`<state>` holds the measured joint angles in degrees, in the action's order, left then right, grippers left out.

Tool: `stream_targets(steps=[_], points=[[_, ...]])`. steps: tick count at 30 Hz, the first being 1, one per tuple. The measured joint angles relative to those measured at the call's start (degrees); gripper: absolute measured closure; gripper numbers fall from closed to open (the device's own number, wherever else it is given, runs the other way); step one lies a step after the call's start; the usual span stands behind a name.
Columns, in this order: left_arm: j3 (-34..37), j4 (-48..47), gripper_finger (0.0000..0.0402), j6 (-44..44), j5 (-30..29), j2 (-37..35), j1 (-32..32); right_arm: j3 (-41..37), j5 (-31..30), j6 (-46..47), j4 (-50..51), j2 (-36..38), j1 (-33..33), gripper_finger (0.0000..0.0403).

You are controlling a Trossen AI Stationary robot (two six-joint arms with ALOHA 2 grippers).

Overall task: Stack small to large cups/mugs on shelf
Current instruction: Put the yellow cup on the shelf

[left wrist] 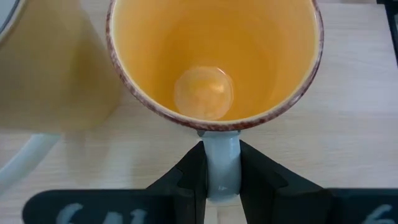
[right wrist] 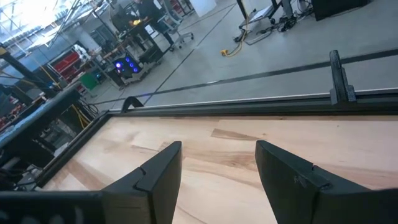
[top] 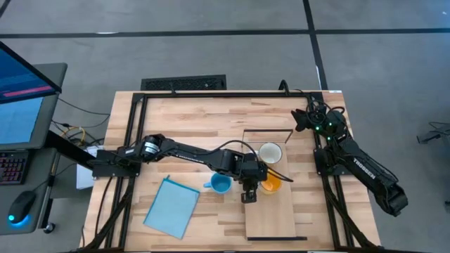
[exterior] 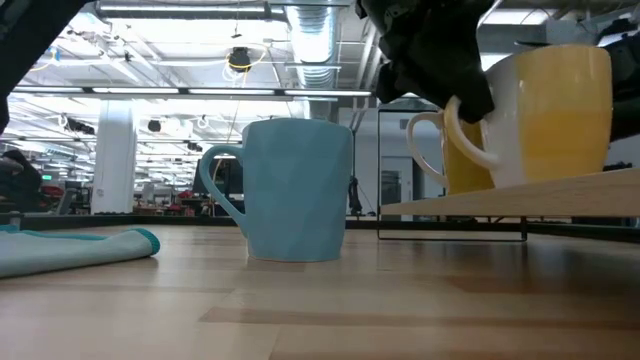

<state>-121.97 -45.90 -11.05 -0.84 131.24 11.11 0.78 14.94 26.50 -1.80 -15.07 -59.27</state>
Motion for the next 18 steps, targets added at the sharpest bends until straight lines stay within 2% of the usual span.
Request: stream_targets(steps=[7,18], points=[[0.21,0.46,0.0352,1.16,0.54,0.02,0.00,0.00,0.00,0.32,0.01,0.00,0.00,0.0177],[0.26,1.33,0.0340,1.87,1.07,0.02,0.03,0.00,0.00,0.44,0.00,0.00,0.00,0.0177]])
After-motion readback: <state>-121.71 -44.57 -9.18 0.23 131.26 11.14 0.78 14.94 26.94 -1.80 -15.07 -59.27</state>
